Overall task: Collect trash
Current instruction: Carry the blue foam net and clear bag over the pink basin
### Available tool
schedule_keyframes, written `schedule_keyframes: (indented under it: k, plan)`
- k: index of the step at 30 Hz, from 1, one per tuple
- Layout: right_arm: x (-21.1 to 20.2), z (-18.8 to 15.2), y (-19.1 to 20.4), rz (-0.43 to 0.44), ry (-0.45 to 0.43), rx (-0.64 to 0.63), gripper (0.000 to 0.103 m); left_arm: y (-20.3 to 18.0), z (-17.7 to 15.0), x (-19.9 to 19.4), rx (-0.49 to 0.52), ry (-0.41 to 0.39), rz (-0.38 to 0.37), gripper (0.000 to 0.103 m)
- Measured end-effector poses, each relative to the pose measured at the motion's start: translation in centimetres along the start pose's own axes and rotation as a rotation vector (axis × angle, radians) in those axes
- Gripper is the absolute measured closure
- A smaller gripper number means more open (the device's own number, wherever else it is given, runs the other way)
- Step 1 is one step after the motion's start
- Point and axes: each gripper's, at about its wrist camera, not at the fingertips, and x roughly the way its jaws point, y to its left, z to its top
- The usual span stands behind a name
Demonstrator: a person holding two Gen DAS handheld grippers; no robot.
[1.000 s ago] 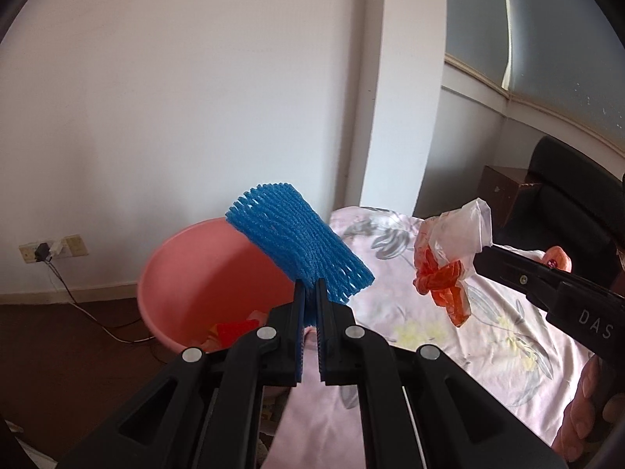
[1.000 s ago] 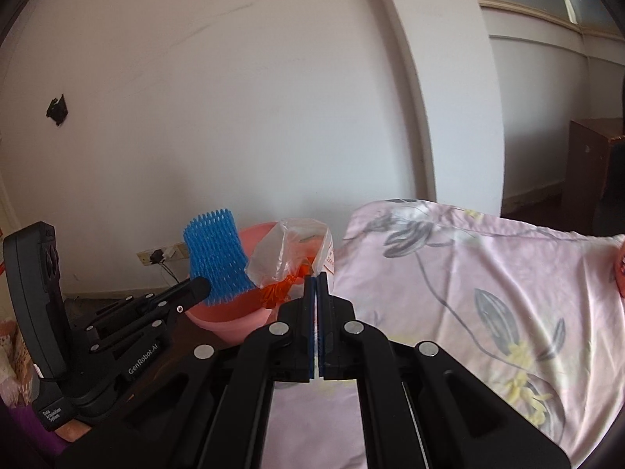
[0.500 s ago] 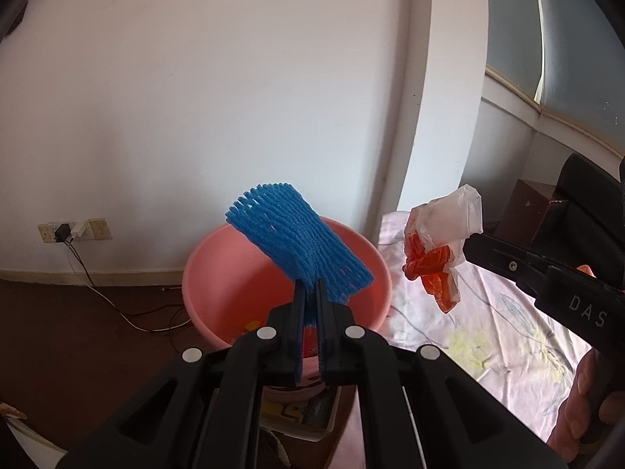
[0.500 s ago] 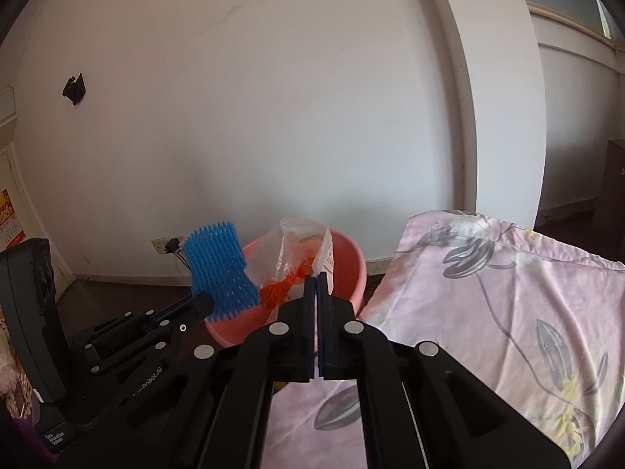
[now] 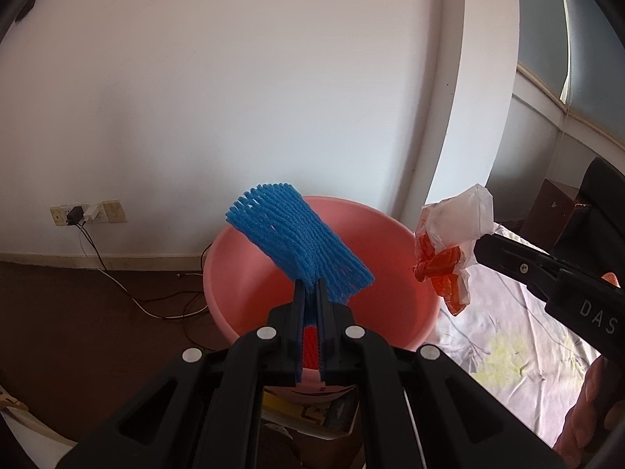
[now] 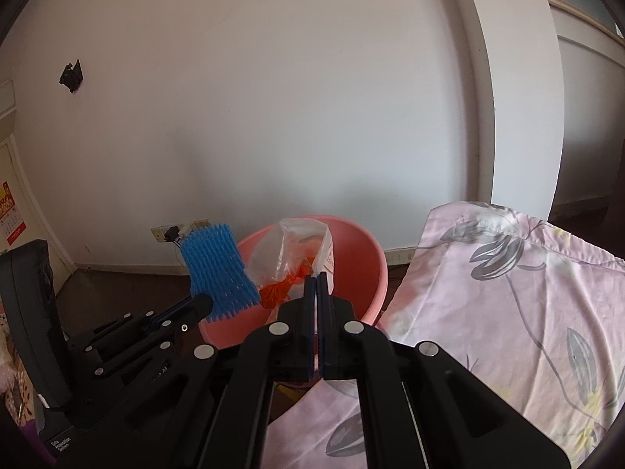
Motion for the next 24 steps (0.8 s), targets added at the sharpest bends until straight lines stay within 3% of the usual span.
schedule_keyframes:
  k: [24]
  plan:
    - [5.7, -0.7, -0.1, -0.025, 0.122, -0.013, 0.102, 2.1, -0.8, 4.4, -0.040, 0.099, 0.030, 0.099]
